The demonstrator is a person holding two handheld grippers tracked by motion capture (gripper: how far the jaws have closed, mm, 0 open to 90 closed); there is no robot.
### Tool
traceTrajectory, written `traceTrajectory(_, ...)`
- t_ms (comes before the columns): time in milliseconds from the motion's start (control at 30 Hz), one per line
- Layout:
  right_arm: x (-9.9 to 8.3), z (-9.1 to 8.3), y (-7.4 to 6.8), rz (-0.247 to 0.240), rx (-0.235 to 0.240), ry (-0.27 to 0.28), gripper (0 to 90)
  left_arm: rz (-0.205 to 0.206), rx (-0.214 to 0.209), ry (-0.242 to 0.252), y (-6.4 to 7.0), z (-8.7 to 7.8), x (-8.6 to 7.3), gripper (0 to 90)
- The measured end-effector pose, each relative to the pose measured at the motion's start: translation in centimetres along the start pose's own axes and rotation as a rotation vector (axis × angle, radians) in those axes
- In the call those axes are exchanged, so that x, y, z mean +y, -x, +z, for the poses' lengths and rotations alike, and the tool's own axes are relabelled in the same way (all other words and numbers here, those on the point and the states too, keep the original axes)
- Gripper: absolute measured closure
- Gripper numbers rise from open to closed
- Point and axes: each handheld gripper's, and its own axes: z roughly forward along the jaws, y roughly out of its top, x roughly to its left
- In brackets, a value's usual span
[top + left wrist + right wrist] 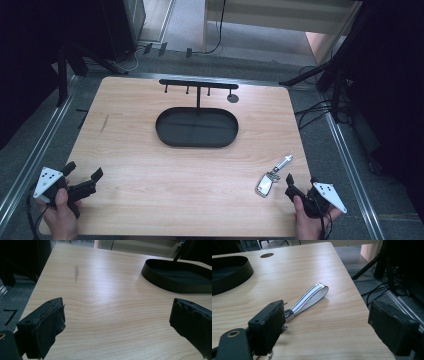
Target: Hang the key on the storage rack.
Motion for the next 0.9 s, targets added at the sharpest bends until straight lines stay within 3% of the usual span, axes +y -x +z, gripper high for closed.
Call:
traceTrajectory(400, 0.13, 0.28, 0.42, 0.044, -0.006, -0.024, 15.8, -0.01, -0.009, -0.006, -0.15, 0.06, 0.04, 0.1)
traceTrajectory(533, 0.13, 0.29, 0.23, 0.036, -0.008, -0.029, 15.9, -0.009, -0.012, -0.012, -0.15, 0.1, 0.06, 0.1)
traceTrajectory(700, 0.08, 0.27, -0.19, -0.01, -0.009, -0.025, 16.0, -0.003, -0.014, -0.025, -0.05, 0.2, 0.09, 0.1)
traceTrajectory(800, 0.06, 0.23, -0.28, -0.012, 0.002, -0.027, 16.0, -0.005, -0.01, -0.029, -0.05, 0.25, 0.11, 0.1)
traceTrajectory(900, 0.08, 0.31, -0.1, 0.004, 0.05, -0.047, 16.0, -0.016, -0.016, -0.018, -0.17, 0.02, 0.04, 0.1)
